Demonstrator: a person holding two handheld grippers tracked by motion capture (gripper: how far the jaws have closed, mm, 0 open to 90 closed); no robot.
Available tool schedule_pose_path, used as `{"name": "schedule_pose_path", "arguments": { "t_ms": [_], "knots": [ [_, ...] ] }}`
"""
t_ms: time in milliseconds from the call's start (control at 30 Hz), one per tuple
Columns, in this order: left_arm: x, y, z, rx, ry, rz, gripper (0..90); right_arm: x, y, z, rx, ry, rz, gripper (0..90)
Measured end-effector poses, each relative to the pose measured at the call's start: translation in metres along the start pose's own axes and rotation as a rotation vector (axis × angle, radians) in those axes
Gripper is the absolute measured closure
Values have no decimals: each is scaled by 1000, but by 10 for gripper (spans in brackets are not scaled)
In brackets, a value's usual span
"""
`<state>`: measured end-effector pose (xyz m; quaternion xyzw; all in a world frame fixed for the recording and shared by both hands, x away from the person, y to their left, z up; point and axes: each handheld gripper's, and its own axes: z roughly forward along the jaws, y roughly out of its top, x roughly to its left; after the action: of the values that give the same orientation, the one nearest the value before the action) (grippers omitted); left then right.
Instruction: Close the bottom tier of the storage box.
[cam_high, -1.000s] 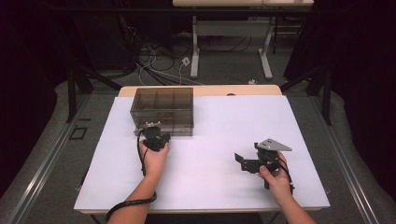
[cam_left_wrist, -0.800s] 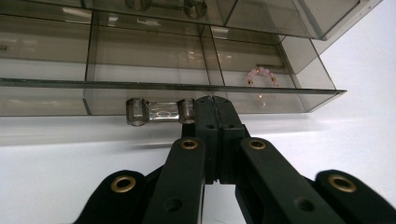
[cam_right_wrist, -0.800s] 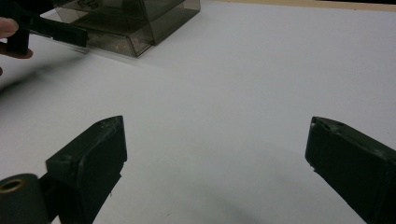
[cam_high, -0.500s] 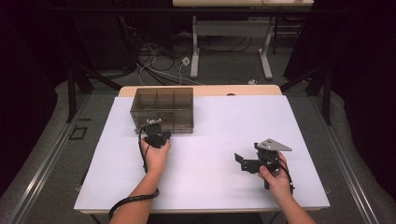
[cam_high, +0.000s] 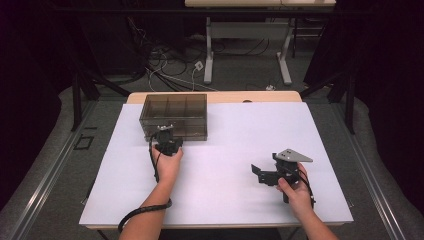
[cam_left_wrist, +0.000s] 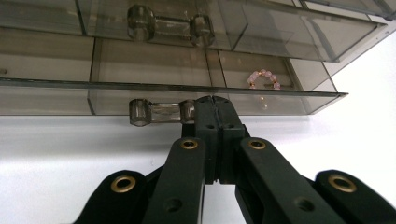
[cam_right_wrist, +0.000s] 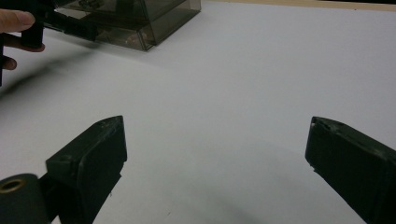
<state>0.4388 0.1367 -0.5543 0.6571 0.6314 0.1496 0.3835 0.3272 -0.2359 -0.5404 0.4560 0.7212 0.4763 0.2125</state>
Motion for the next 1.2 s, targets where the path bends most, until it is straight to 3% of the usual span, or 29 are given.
{"name": "schedule_pose_path", "arguments": {
  "t_ms": [1200],
  "knots": [
    [0,12,13,-14,29,14,900,0,0,0,0,2,-10,52]
  ]
}}
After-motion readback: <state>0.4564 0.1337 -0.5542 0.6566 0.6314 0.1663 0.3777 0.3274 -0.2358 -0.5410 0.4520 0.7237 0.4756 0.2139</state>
